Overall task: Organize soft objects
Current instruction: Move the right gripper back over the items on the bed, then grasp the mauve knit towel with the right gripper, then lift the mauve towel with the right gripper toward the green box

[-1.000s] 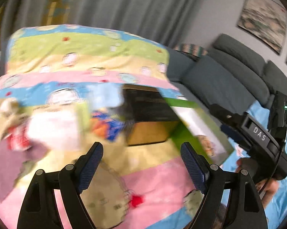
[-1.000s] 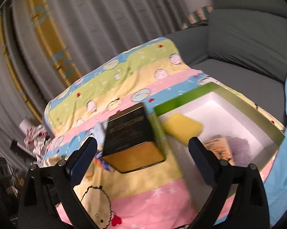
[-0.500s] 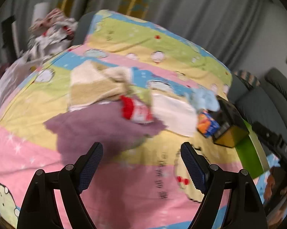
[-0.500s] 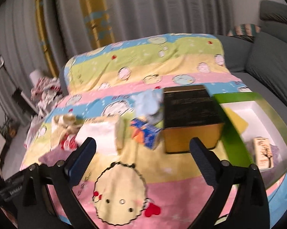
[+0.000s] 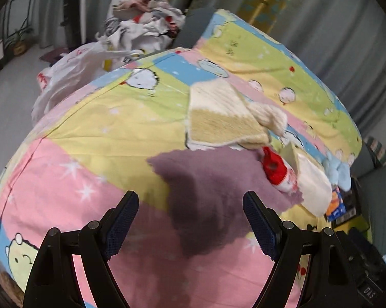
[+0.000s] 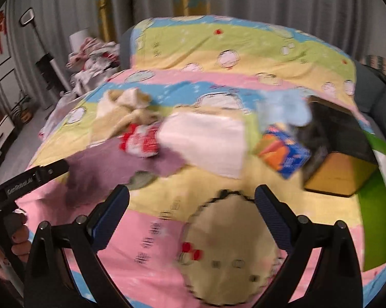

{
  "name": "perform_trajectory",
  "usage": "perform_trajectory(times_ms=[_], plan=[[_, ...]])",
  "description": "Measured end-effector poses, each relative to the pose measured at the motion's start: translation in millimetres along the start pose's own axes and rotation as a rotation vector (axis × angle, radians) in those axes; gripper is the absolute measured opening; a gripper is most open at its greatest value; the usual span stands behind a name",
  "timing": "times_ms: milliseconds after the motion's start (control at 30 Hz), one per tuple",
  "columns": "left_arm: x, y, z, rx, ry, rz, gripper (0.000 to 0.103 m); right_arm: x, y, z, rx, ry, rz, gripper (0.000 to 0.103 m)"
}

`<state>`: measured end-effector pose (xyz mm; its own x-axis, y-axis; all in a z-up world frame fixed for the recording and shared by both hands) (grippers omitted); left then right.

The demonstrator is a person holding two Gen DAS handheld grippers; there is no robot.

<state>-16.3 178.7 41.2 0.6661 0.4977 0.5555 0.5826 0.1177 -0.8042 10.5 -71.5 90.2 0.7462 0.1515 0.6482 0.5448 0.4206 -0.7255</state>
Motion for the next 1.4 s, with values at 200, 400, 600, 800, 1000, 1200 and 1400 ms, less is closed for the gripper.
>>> perform_trajectory(times_ms=[200, 400, 600, 800, 1000, 1200, 1400], plan=[[7, 8, 23, 0.09, -0.035, 0.031, 0.084, 24, 44, 26, 0.219, 0.088, 0.092, 0.096], [13, 10, 44, 0.115, -0.103, 0.055, 0.084, 31, 92, 52, 0.231, 0.092, 0.167, 0.076], [17, 8, 56, 0.108, -0.147, 0.056, 0.084, 17, 131, 68, 0.084, -0.035, 0.219, 0.025], [17, 4, 53, 0.115, -0.131, 0.035, 0.084, 25, 89, 69, 0.144, -0.028, 0.118, 0.01], [18, -1, 48, 0.132, -0.102, 0.005, 0.084, 50, 39, 58, 0.242, 0.014, 0.026, 0.01], [17, -2, 39, 0.14, -0.062, -0.015, 0.084, 69, -17, 44, 0.25, 0.032, -0.093, 0.011], [14, -4, 29, 0.133, -0.018, -0.022, 0.084, 77, -59, 21, 0.262, 0.09, -0.161, 0.012]])
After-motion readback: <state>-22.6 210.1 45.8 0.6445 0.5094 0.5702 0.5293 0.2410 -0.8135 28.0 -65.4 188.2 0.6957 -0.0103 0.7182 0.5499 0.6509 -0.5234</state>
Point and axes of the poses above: each gripper's, at about its wrist camera, not at the fingertips, and y roughly the way its jaws point, z to its left, x to its top, the point moved 1 cm from there along y, roughly the way its jaws point, and after that the axes turned 12 degrees about x, right-handed, at the moved point
